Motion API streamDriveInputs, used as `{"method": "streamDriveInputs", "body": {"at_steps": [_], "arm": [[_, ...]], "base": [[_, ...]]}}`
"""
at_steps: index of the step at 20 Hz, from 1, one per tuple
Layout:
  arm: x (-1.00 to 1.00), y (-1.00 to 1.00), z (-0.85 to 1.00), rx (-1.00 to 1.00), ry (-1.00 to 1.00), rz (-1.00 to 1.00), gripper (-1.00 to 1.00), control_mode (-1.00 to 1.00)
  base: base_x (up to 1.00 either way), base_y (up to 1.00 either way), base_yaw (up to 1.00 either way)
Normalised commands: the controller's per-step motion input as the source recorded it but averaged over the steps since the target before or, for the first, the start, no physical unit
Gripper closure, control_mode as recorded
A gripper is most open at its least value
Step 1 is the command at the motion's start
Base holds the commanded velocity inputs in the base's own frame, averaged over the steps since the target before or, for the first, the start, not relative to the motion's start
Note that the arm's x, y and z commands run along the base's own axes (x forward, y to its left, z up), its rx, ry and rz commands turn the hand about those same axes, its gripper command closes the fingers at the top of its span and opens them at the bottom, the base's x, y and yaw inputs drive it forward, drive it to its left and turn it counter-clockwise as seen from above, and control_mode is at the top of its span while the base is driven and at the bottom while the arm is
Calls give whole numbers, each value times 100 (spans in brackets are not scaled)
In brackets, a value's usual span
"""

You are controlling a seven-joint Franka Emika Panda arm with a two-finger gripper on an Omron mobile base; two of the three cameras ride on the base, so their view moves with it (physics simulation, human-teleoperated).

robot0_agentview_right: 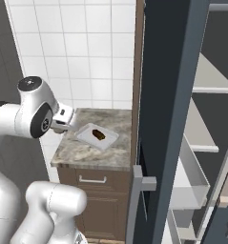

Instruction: Take the sweet potato and garlic out of the freezer and place them in the tupperware container on the counter. Then put the tupperware containing the vegetables back in the freezer.

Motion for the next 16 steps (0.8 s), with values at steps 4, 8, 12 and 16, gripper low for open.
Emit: {"method": "streamDriveInputs", "body": {"at_steps": [4, 8, 12, 16], "arm": [[78, 0, -41, 0, 2, 0, 100, -100], [73, 0, -26, 0, 8, 0, 100, -100], [64, -3, -17, 0, 13, 0, 100, -100], [57, -9, -24, 0, 13, 0, 100, -100]], "base": [[0, 0, 0], [0, 0, 0], [0, 0, 0], [0, 0, 0]]}}
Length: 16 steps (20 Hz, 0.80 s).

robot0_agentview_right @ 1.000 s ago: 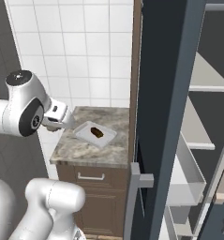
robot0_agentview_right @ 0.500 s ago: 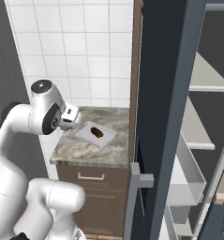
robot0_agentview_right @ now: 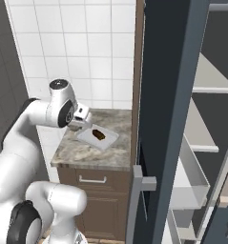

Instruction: Take the sweet potato and garlic out of the freezer and place them in the tupperware container on the counter. Then put the tupperware containing the vegetables back in the freezer.

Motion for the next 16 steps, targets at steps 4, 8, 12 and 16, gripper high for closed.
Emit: {"method": "streamDriveInputs", "body": {"at_steps": [4, 8, 12, 16], "arm": [[43, -11, -41, 0, 8, 0, 100, -100], [31, -3, -59, 0, 0, 0, 100, -100], [25, 0, -44, 0, 0, 0, 100, -100], [23, 1, -18, 0, 0, 0, 100, -100]], "base": [[0, 0, 0], [0, 0, 0], [0, 0, 0], [0, 0, 0]]}}
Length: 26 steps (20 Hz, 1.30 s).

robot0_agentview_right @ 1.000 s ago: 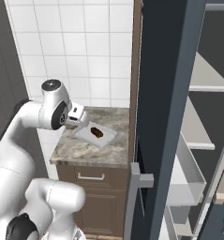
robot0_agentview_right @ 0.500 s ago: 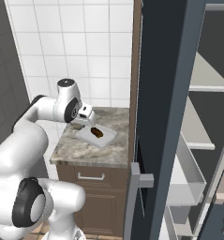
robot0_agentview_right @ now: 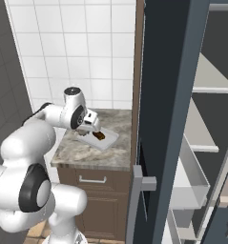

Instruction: Take the sweet potato and garlic out of the freezer and place them in the tupperware container on the counter. Then put the tupperware containing the vegetables back in the freezer.

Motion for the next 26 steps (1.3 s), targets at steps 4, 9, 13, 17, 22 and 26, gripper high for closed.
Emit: {"method": "streamDriveInputs", "body": {"at_steps": [4, 9, 13, 17, 22, 26], "arm": [[30, 0, -5, 0, 0, 0, 100, -100], [27, 2, -15, 0, 0, 0, 100, -100], [3, 11, -24, 0, 0, 0, 100, -100], [0, 14, -15, 0, 0, 0, 100, -100], [14, 1, -1, 0, 0, 0, 100, -100], [21, 0, -7, 0, 0, 0, 100, -100]], "base": [[0, 0, 0], [0, 0, 0], [0, 0, 0], [0, 0, 0], [0, 0, 0], [0, 0, 0]]}}
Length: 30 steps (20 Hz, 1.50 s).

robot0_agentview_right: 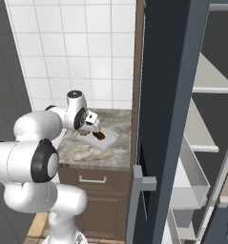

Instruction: Take the sweet potato and garlic out of the freezer and place them in the tupperware container on the counter. Then put the tupperware containing the vegetables back in the freezer.

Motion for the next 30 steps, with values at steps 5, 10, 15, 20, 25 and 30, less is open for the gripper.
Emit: {"method": "streamDriveInputs", "body": {"at_steps": [5, 10, 15, 20, 25, 30], "arm": [[25, 0, -17, 0, 0, 0, 100, -100], [17, 0, -10, 0, 0, 0, 100, -100], [12, 0, -8, 0, 0, 0, 100, -100], [11, 2, -17, 0, 0, 0, 100, -100], [19, 0, -15, 0, 0, 0, 100, -100], [26, 0, -8, 0, 0, 0, 100, -100]], "base": [[0, 0, 0], [0, 0, 0], [0, 0, 0], [0, 0, 0], [0, 0, 0], [0, 0, 0]]}}
